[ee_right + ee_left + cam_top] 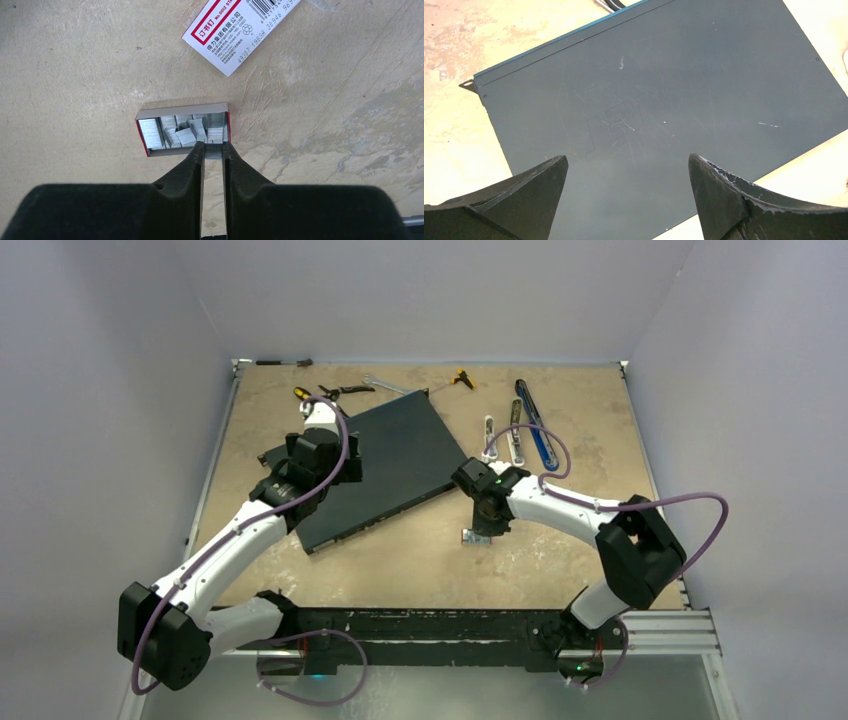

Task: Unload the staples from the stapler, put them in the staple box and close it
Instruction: Place the staple in the staple box.

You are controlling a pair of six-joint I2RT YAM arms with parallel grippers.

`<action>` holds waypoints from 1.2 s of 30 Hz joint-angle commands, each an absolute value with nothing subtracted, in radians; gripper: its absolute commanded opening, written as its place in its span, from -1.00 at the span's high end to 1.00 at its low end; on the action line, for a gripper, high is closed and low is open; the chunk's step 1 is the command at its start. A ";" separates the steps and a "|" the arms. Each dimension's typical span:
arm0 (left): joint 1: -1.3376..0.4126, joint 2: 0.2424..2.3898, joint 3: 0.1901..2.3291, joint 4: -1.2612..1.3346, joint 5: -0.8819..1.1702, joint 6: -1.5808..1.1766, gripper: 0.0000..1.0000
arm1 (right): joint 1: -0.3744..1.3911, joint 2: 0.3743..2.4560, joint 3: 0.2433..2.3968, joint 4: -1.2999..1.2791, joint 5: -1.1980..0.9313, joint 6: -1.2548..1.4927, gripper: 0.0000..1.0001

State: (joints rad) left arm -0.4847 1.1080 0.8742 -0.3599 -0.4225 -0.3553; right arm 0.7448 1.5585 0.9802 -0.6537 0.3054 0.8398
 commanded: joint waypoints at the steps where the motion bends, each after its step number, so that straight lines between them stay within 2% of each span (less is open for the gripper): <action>1: -0.477 1.112 0.884 -0.333 -0.417 -0.351 -0.77 | 0.739 1.560 0.974 -0.660 0.332 0.822 0.64; 28: -0.474 1.111 0.885 -0.331 -0.414 -0.351 -0.77 | 0.738 1.597 0.969 -0.614 0.294 0.791 0.62; 36: -0.471 1.110 0.885 -0.330 -0.411 -0.352 -0.77 | 0.738 1.598 0.977 -0.615 0.299 0.790 0.48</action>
State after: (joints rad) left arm -0.4824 1.1126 0.8742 -0.3599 -0.4198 -0.3553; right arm 0.7437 1.6001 0.9730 -0.6067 0.2935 0.7959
